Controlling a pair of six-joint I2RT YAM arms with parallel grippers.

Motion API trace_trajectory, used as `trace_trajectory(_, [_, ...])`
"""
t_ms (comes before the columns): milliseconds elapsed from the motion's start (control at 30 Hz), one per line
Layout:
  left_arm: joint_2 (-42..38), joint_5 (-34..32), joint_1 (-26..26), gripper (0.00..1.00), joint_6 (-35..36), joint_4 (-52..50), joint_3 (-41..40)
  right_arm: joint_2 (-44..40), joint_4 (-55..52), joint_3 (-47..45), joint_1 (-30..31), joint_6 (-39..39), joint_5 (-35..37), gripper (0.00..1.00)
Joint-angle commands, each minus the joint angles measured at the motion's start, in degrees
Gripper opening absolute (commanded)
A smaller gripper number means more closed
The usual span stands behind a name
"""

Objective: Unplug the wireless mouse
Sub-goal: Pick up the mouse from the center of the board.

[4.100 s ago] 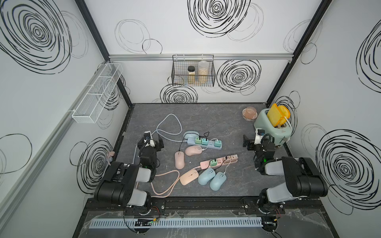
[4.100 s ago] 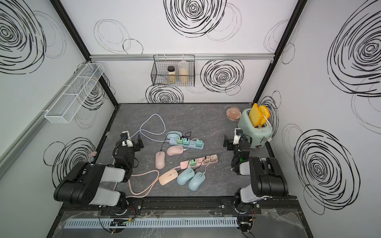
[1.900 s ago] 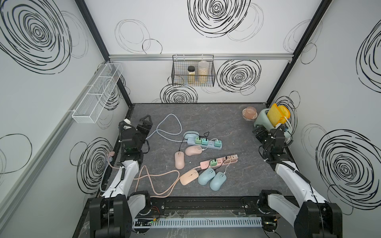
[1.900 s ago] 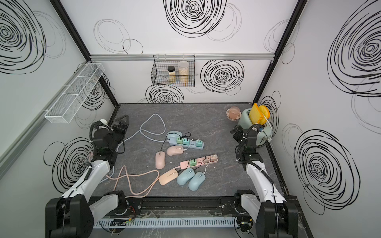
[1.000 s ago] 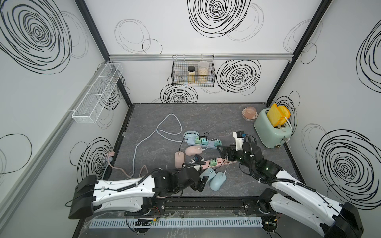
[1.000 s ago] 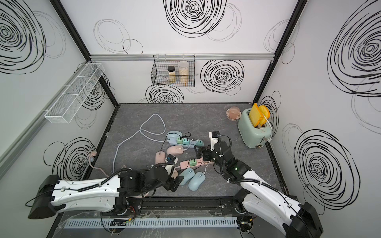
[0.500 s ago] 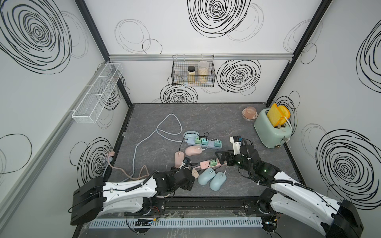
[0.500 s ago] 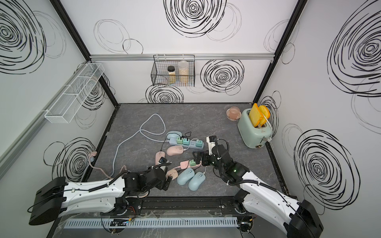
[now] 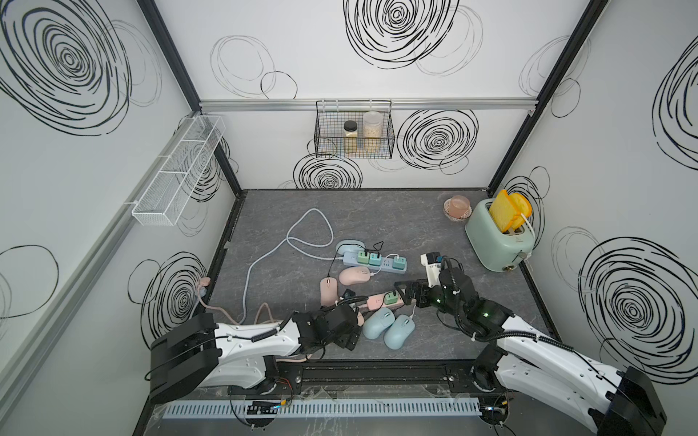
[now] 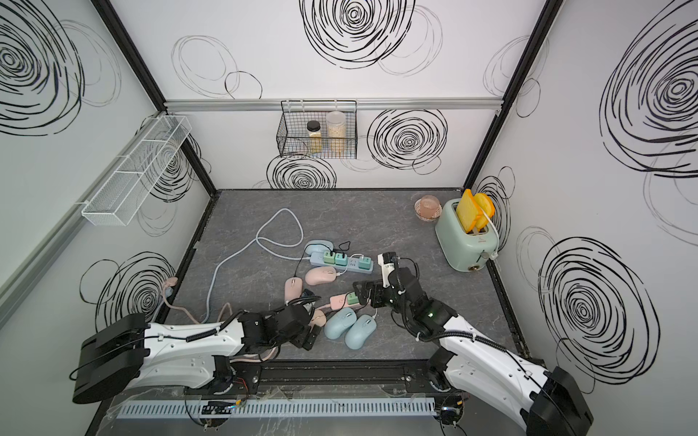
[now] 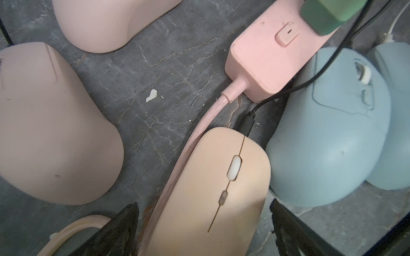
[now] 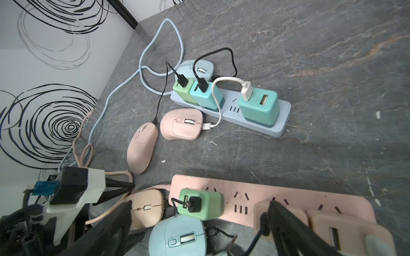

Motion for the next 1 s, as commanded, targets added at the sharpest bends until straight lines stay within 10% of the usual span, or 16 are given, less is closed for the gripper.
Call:
trace_trajectory(0, [1.82,0.71,-1.07,0.98,1.47,1.88,2.2,-1.36,-0.25,-0.36,0.22,0.58,0.52,0.98])
trace_trajectory(600, [5.89,-3.07,-12.36,0.89,-3.15,-2.38,5.59,-1.34,-0.4,-0.31,0.13,0.55,0.18,0.98])
trace_trajectory(967, [5.12,-0.81,-8.08,0.88,-3.24,-0.16,2.32,1.0,0.71,-0.01,0.13,1.0,-0.3,0.98])
